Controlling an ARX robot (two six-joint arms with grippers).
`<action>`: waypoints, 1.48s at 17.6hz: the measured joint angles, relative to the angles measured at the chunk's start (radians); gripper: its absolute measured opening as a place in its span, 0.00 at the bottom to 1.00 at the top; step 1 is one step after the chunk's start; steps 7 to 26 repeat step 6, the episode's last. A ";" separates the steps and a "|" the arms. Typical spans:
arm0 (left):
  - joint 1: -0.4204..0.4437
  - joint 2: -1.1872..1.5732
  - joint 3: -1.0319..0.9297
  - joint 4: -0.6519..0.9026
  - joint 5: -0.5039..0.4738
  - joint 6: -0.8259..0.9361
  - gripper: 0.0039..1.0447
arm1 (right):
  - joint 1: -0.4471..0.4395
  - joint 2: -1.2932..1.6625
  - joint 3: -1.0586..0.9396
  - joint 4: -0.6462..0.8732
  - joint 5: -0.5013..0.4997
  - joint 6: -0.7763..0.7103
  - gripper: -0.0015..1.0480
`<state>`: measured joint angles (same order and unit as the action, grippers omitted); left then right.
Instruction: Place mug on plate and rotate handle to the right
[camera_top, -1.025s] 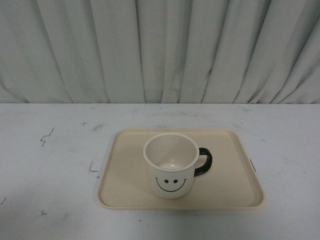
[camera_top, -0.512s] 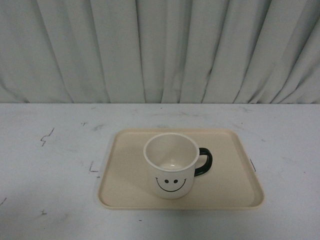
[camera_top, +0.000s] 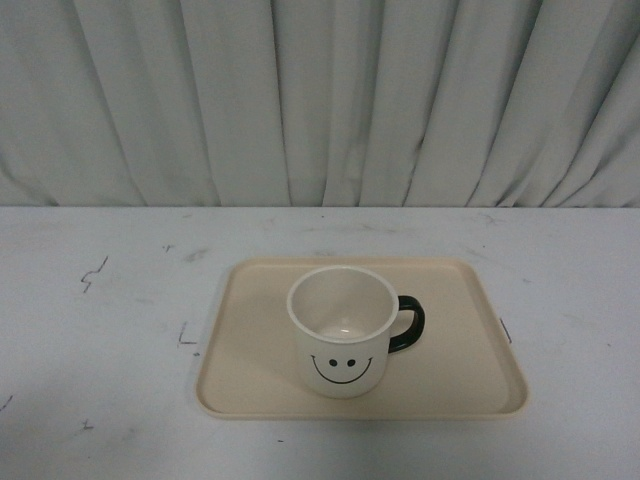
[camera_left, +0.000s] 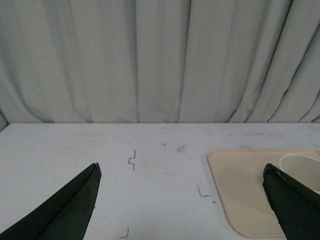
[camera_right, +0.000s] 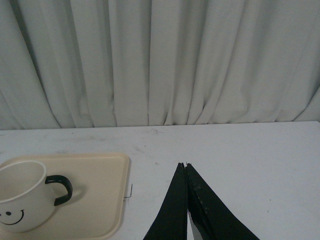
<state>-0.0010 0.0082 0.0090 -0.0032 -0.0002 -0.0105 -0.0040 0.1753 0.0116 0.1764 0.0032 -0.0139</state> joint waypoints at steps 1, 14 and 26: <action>0.000 0.000 0.000 0.000 0.000 0.000 0.94 | 0.000 -0.037 0.001 -0.053 0.000 0.000 0.02; 0.000 0.000 0.000 0.000 0.000 0.000 0.94 | 0.000 -0.171 0.000 -0.180 -0.003 0.003 0.94; 0.000 0.000 0.000 0.000 0.000 0.000 0.94 | 0.000 -0.171 0.000 -0.180 -0.003 0.003 0.94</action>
